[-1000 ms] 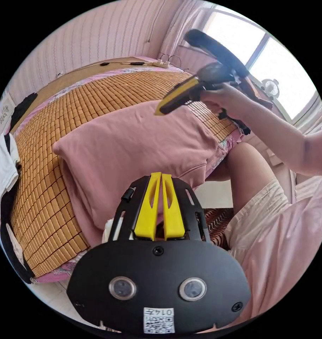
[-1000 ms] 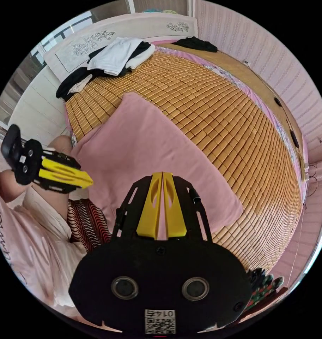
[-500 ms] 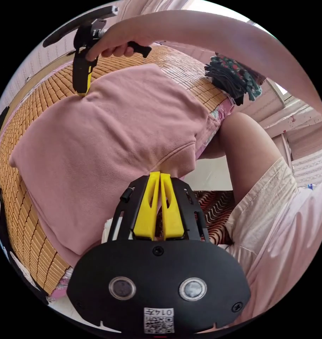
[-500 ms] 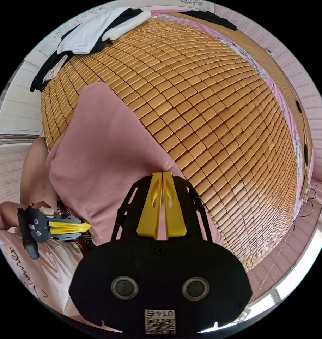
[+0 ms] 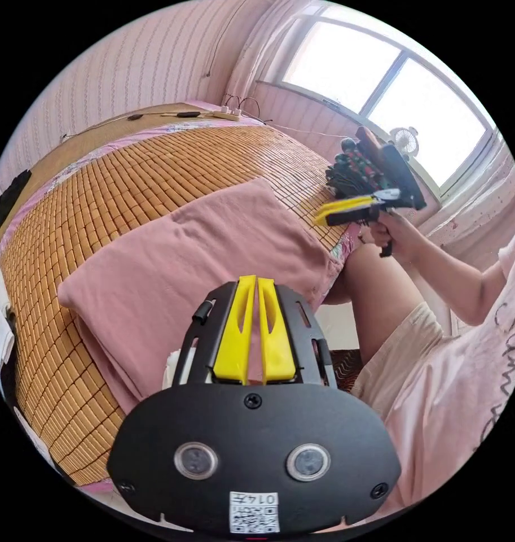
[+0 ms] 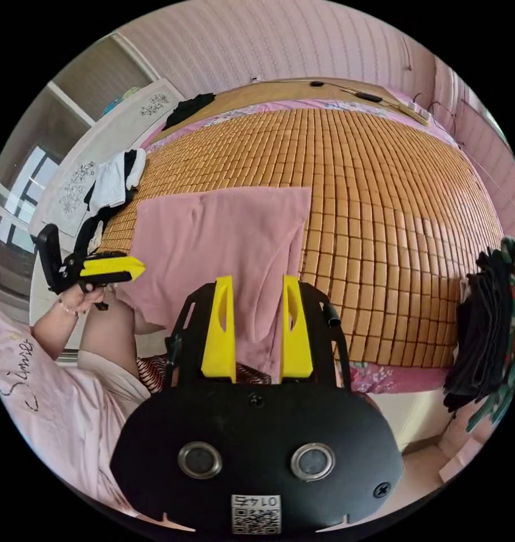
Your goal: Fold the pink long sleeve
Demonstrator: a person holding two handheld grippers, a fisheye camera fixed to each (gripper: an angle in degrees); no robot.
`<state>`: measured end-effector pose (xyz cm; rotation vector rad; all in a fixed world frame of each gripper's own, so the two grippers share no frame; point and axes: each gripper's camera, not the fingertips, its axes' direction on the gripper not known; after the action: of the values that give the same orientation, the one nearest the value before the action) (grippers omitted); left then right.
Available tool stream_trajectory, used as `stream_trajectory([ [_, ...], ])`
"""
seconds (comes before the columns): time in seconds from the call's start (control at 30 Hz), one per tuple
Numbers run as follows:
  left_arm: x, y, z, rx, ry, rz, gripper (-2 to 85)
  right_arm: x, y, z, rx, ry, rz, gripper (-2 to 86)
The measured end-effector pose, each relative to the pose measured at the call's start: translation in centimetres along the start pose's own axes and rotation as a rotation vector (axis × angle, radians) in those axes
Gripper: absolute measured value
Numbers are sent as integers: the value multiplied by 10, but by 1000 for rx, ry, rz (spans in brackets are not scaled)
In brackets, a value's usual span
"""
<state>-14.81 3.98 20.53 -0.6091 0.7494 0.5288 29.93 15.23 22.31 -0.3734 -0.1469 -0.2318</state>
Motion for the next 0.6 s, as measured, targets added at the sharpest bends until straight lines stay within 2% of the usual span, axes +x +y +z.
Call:
stream_trajectory([
  [0.07,-12,-39,8,-5,16,19,43,18,36,11,-44,-1,60,143],
  [0.23,-31,-114,35,-29,112,-26,57,47,61,42,-164,-81,91,144],
  [0.3,-28,-139,45,-40,83,-10,63,52,68,43,-151,-45,86,120],
  [0.4,-17,-180,68,-78,40,33,81,60,80,47,-132,-138,65,74],
  [0.6,-1,-239,153,-294,58,-11,105,79,100,37,-80,-185,57,47],
])
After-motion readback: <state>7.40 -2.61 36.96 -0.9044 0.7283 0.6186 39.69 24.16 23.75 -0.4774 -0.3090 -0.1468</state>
